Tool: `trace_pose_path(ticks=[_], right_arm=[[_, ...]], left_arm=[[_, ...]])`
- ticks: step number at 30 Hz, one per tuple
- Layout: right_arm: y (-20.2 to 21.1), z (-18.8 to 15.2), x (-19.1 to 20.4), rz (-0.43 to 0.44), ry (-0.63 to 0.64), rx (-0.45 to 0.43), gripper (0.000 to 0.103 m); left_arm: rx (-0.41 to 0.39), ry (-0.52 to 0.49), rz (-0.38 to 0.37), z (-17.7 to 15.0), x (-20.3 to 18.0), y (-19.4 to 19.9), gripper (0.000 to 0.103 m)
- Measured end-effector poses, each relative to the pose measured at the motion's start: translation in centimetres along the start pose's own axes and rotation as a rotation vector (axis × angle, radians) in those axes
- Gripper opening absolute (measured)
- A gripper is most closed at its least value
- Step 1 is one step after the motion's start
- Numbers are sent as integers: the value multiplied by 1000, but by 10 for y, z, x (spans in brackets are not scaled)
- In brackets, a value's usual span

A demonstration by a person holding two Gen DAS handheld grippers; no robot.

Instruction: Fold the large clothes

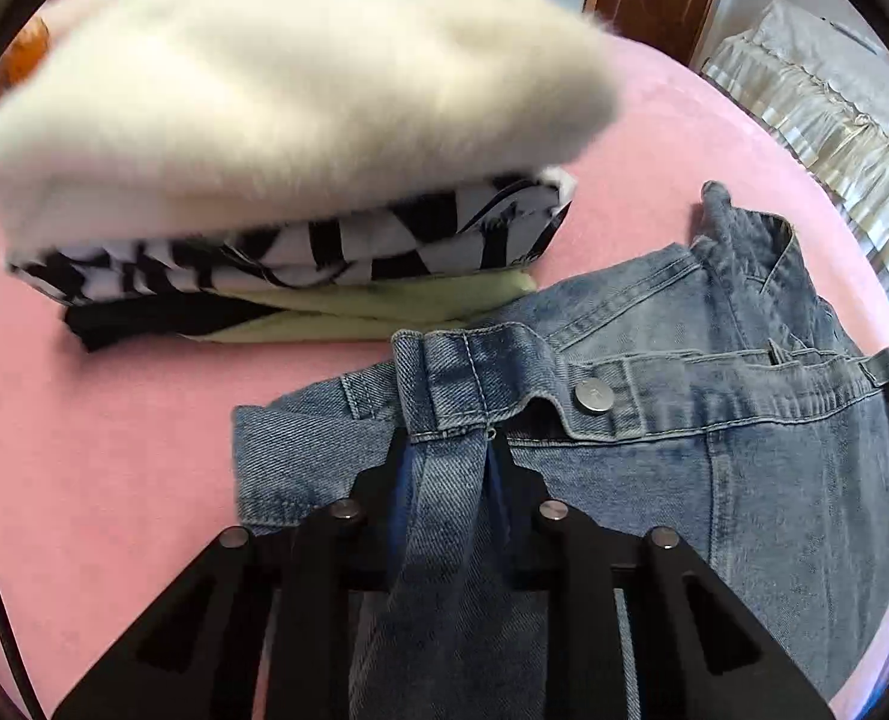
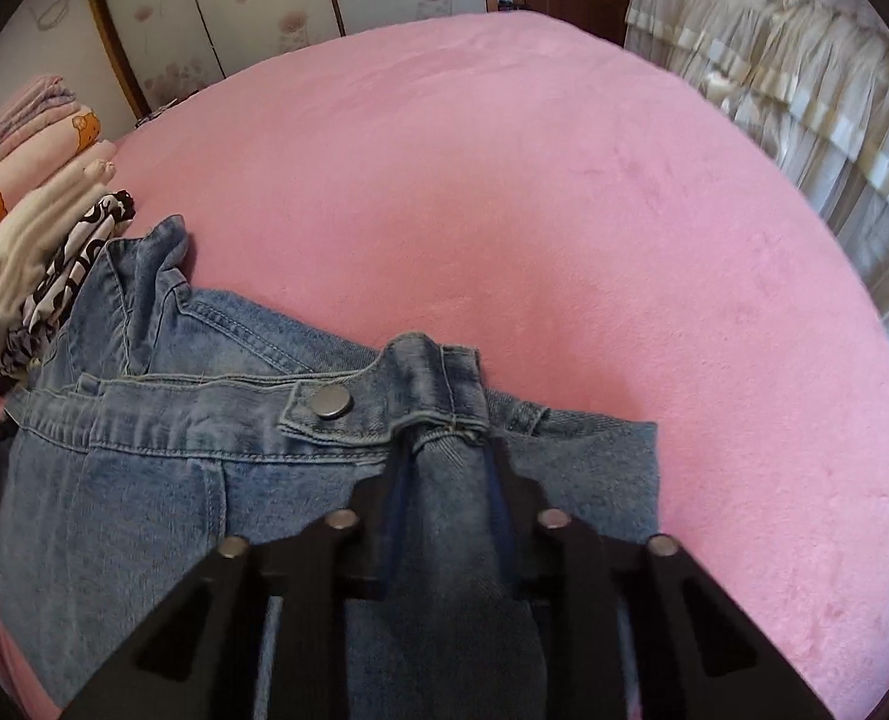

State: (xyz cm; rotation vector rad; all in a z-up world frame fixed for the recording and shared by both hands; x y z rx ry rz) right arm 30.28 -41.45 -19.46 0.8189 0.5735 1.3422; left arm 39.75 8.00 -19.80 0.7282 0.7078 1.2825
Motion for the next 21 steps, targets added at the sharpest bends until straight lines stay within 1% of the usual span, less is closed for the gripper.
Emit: trace_pose_path(ticks=[1, 2, 4, 6, 8, 10, 11, 13, 14, 16, 17, 18, 19, 20, 21], right_arm=[[6, -1, 3, 0, 5, -14, 6], [14, -3, 9, -23, 14, -36, 3], [31, -4, 11, -57, 11, -88, 2], [53, 2, 10, -60, -22, -163, 2], [71, 12, 7, -74, -63, -224, 2], [78, 23, 9, -86, -84, -268, 2], [78, 29, 9, -92, -92, -285, 2], [66, 35, 8, -102, -105, -280, 2], [51, 34, 7, -121, -96, -252, 2], [13, 26, 10, -170, -74, -173, 2], [-8, 17, 8, -198, -73, -114, 3], [-23, 9, 4, -210, -84, -76, 3], [-29, 4, 1, -199, -100, -72, 3], [-27, 3, -1, -194, -112, -86, 6], [-24, 4, -1, -194, -119, -88, 11]], left_arm=[[-32, -7, 24, 0, -3, 9, 18], [-72, -4, 42, 1, -5, 20, 18], [-144, 0, 65, 5, -10, 39, 17], [-218, 2, 88, 11, -18, 57, 17], [-284, -9, 133, 17, -27, 66, 17], [-315, -9, 163, 25, -31, 65, 17], [-311, 0, 177, 26, -31, 57, 17], [-283, -4, 197, 22, -27, 39, 17], [-258, -15, 211, 18, -24, 28, 17], [-173, -32, 232, 5, -23, -6, 17], [-134, -17, 216, -2, -20, -20, 18], [-138, -6, 215, -4, -20, -24, 20], [-151, -4, 222, -5, -20, -24, 21], [-146, -8, 237, -3, -20, -24, 26], [-139, -10, 244, -1, -20, -22, 30]])
Point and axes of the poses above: each gripper's, at about its wrist camera, not at the fingertips, and y roughly against the way its jaws point, x to its left, z to its top, the point moved 1 cm from there along -y, roughly the way its jaws point, and after that the axes turned 6 degrees about -x, right-handed, at the moved point
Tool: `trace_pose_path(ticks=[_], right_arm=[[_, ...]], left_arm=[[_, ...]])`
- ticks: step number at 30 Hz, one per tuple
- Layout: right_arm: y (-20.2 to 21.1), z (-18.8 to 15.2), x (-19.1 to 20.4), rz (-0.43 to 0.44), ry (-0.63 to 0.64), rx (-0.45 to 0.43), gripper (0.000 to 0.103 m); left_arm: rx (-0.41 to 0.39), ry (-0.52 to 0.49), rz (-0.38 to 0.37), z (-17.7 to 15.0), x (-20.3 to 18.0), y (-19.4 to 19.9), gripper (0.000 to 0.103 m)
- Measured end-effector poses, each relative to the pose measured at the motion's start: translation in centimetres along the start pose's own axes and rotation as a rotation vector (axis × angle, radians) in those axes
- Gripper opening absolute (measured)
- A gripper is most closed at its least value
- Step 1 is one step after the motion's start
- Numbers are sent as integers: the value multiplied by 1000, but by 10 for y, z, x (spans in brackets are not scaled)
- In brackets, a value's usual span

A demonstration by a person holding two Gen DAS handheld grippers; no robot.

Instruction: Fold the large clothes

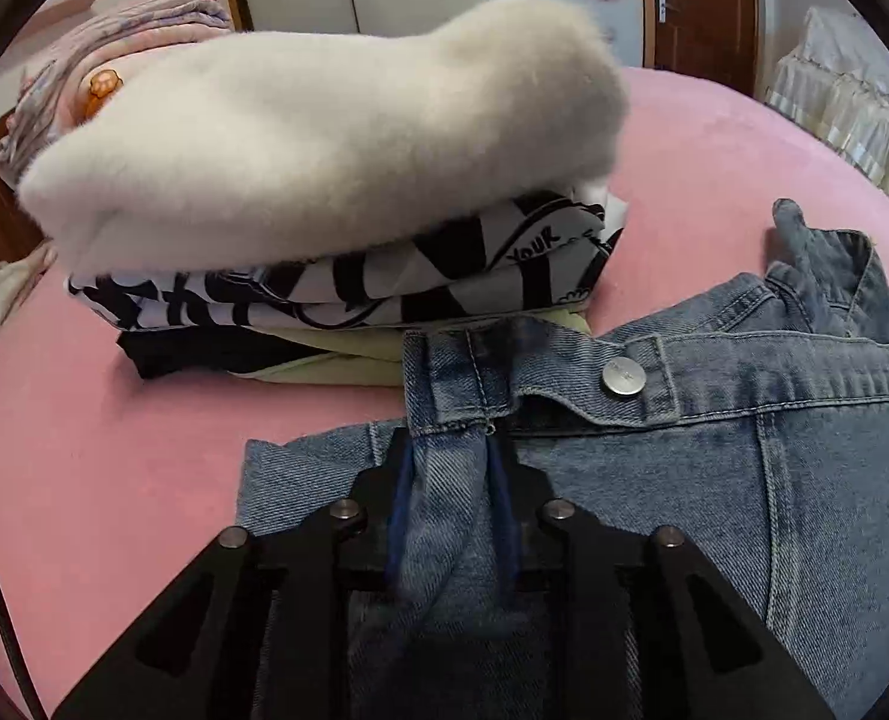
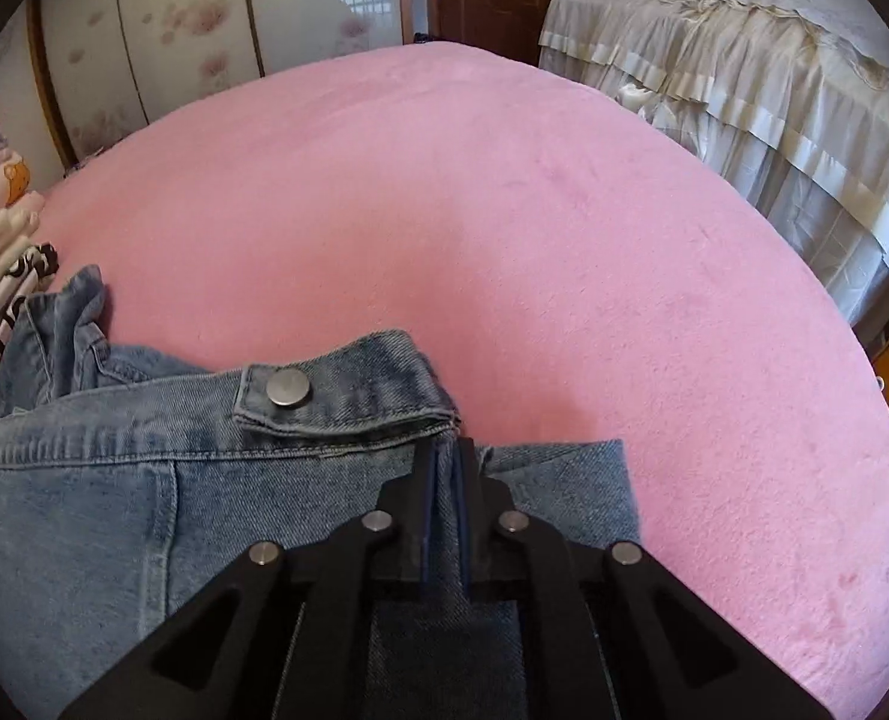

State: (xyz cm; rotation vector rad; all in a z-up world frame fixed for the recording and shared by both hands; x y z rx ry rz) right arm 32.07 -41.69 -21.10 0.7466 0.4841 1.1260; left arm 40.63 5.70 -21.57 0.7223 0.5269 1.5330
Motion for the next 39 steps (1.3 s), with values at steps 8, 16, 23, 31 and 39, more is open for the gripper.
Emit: trace_pose_path(ticks=[8, 16, 23, 31, 39], right_arm=[[74, 7, 27, 27, 33, -71, 15], [132, -80, 151, 314, 174, -30, 16], [123, -129, 156, 291, 222, 0, 15], [109, -117, 28, -30, 135, -20, 22], [104, -107, -7, -80, 85, 11, 22]], left_arm=[[-18, 98, -35, 0, 3, 82, 58], [-12, 76, -159, -59, -62, 151, 64], [24, 93, -137, -98, -54, 134, 75], [70, 199, 17, -104, 33, 113, 81], [127, 277, 23, -108, 59, 109, 87]])
Point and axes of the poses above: each gripper's, at about its wrist camera, not at the fingertips, and y roughly against the way its jaws point, x to its left, z to its top, the point moved 1 cm from there along -y, roughly the way its jaws point, and after that the axes turned 6 degrees about -x, right-handed, at the moved point
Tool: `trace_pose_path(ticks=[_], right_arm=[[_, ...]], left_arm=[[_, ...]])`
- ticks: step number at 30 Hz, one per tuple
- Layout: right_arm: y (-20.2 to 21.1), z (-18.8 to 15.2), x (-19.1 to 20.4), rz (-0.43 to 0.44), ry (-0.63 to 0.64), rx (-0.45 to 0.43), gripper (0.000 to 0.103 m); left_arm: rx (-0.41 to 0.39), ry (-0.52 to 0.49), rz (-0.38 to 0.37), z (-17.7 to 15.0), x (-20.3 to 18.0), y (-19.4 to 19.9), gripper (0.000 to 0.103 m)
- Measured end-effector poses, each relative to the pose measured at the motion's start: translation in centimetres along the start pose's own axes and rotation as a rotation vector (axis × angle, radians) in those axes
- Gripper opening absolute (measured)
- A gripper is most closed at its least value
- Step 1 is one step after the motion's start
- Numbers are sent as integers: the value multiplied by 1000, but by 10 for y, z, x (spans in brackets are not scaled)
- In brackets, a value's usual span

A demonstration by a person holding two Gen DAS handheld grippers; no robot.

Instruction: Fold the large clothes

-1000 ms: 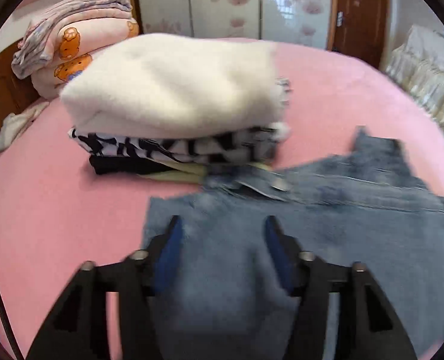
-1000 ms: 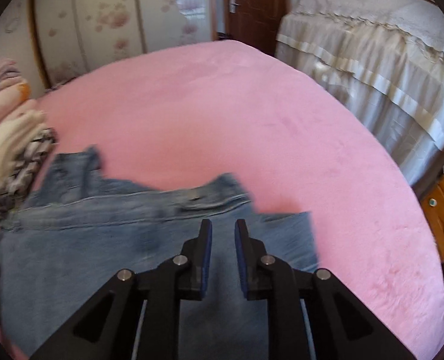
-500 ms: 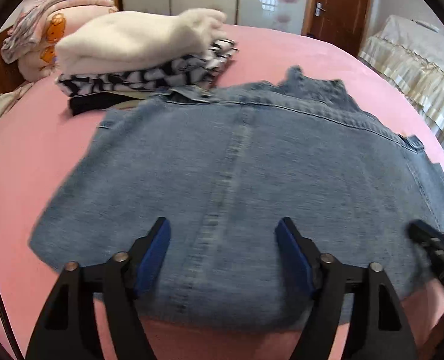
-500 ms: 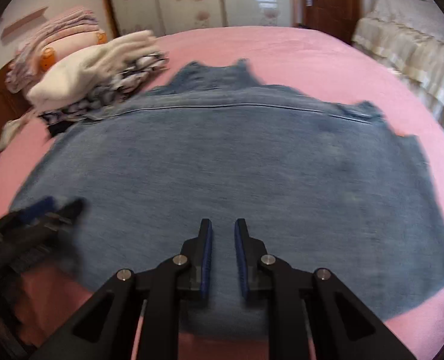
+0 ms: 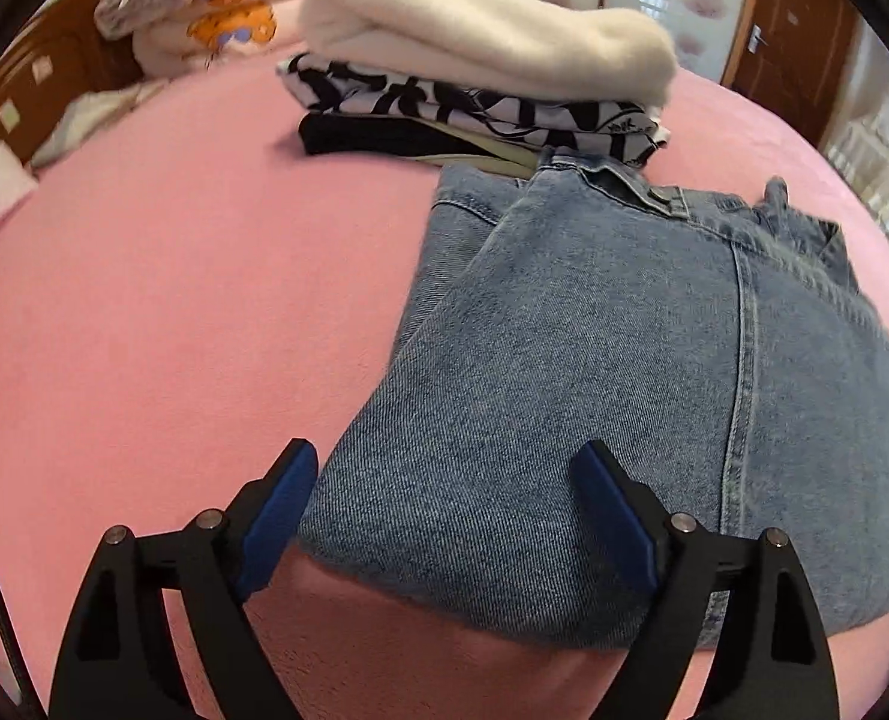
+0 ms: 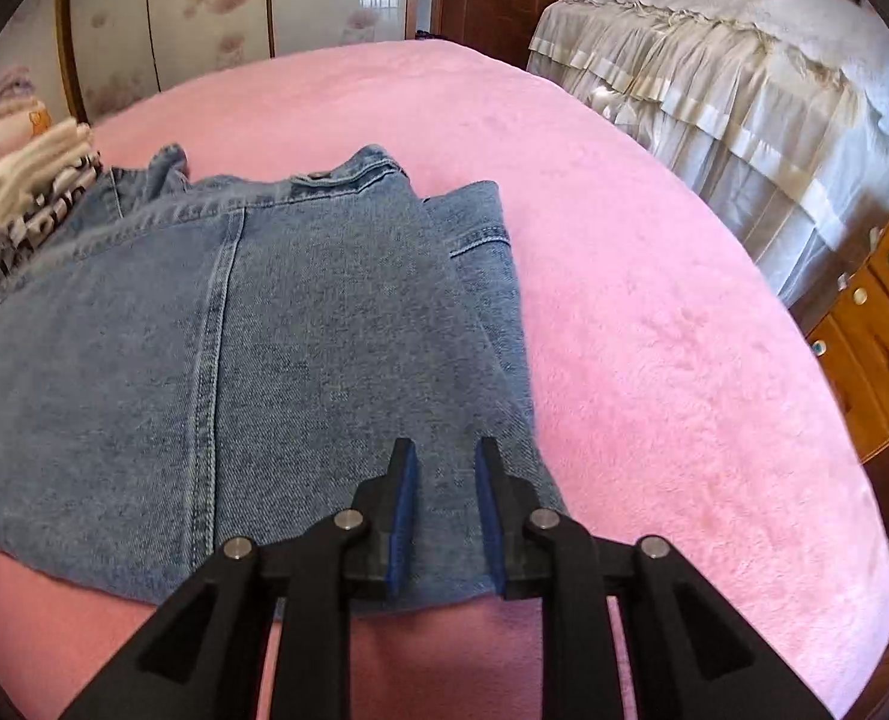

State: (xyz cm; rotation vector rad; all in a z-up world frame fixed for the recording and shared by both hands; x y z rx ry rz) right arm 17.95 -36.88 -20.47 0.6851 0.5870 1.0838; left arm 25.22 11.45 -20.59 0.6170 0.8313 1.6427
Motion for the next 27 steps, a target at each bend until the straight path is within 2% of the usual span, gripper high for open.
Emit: trace_pose_path(ticks=[2, 6, 12, 17, 23, 27], right_arm=[[-2, 3, 6, -22, -8, 13, 28], [5, 1, 5, -5, -45, 32, 39], [21, 1, 8, 18, -76, 71, 41], [45, 0, 14, 42, -91, 86, 41], [83, -5, 26, 75, -82, 87, 41], [111, -13, 39, 99, -49, 70, 44]], left_arm=[[6, 4, 7, 2, 1, 0, 87], [16, -6, 11, 0, -3, 7, 87], [33, -1, -7, 1, -3, 27, 87], [101, 12, -15, -2, -4, 49, 87], [79, -16, -40, -9, -9, 95, 87], [76, -32, -88, -17, -13, 127, 87]])
Point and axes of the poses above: each gripper's, at about its wrist camera, not at the fingertips, and y roughly against the way its jaws point, x to its left, z to its top, the point moved 1 cm from there along -y, roughly the way its jaws point, and after that the axes turned 6 degrees about -x, right-handed, at the moved point
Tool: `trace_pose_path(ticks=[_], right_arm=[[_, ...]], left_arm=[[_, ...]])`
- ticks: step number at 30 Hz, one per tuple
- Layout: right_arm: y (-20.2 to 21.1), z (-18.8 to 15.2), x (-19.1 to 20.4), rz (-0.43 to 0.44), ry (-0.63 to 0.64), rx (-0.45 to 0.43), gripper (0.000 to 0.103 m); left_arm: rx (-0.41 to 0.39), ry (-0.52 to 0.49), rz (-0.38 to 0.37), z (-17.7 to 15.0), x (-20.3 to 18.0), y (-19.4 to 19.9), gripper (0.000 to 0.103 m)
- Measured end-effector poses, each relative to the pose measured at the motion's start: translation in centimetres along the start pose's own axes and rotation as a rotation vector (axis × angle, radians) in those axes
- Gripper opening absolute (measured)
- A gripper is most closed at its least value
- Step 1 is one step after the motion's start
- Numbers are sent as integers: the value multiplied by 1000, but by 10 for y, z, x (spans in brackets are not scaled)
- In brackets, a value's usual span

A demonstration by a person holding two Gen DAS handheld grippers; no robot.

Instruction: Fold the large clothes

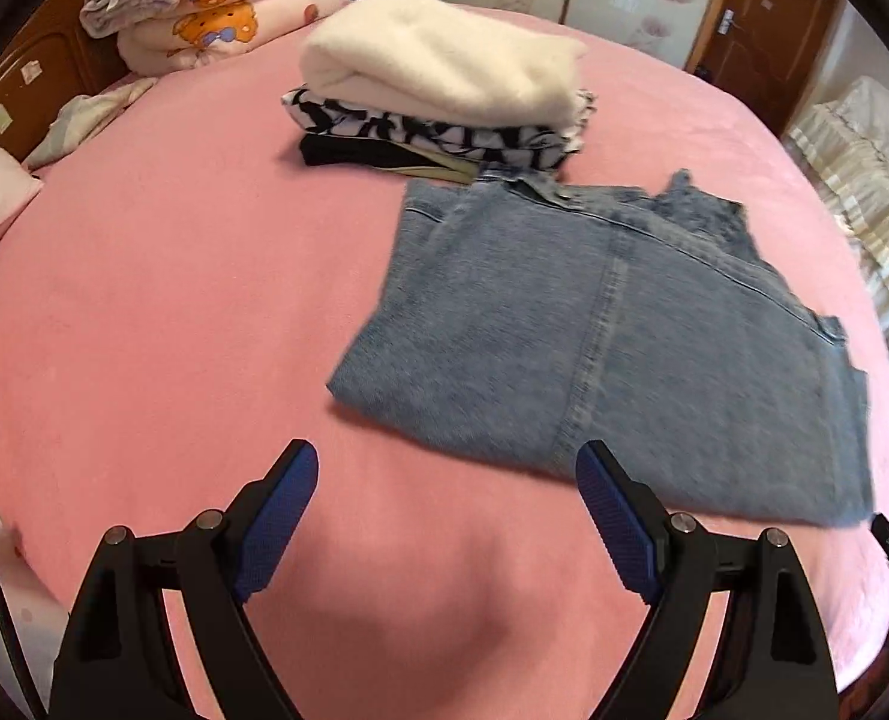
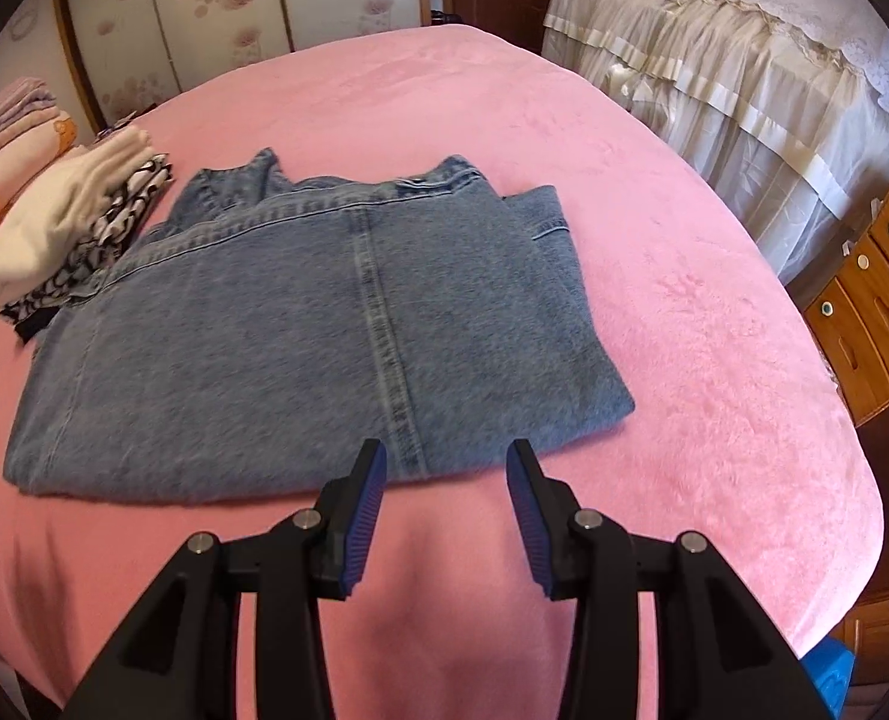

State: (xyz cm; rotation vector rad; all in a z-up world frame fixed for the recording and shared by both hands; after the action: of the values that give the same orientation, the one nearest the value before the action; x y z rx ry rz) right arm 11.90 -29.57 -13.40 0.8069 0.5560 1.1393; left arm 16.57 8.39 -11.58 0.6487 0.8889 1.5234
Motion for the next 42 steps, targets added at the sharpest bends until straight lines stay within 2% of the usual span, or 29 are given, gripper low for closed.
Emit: trace_pose_path(ticks=[4, 11, 14, 17, 20, 25, 30, 35, 40, 41, 42], right_arm=[[26, -13, 15, 35, 18, -29, 52], [56, -44, 46, 107, 48, -49, 53], [61, -57, 58, 148, 61, -56, 53], [62, -69, 70, 186, 68, -67, 53], [59, -76, 77, 213, 58, -81, 53], [46, -73, 84, 245, 34, -95, 53], [25, -61, 95, 270, 35, -105, 53], [2, -47, 113, 274, 57, -115, 53], [-21, -33, 126, 282, 75, -114, 53], [-25, -29, 129, 281, 82, -117, 53], [-28, -25, 132, 275, 88, -126, 53]], left_arm=[[8, -11, -57, -14, -8, 21, 87], [25, -33, -175, -44, -22, 40, 87], [41, -9, -253, -56, -23, 35, 87], [67, 50, -362, -68, -19, 20, 87], [78, 105, -412, -75, -14, -1, 87], [65, 206, -436, -73, 2, -46, 87], [15, 294, -438, -57, 15, -96, 87], [-93, 307, -421, -24, 17, -131, 87], [-150, 323, -374, 10, 11, -156, 86], [-171, 327, -358, 14, 10, -156, 78], [-188, 327, -337, 18, 11, -155, 56]])
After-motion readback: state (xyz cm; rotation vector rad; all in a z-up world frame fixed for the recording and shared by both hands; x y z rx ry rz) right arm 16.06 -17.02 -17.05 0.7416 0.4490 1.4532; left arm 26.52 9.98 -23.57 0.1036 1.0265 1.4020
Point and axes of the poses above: each gripper's, at about its wrist camera, not at the fingertips, and y roughly against the way its jaws point, x to its left, z to its top, the point moved 1 cm from there along -y, roughly the way its jaws point, and after that the axes turned 6 degrees about -x, right-handed, at the moved point
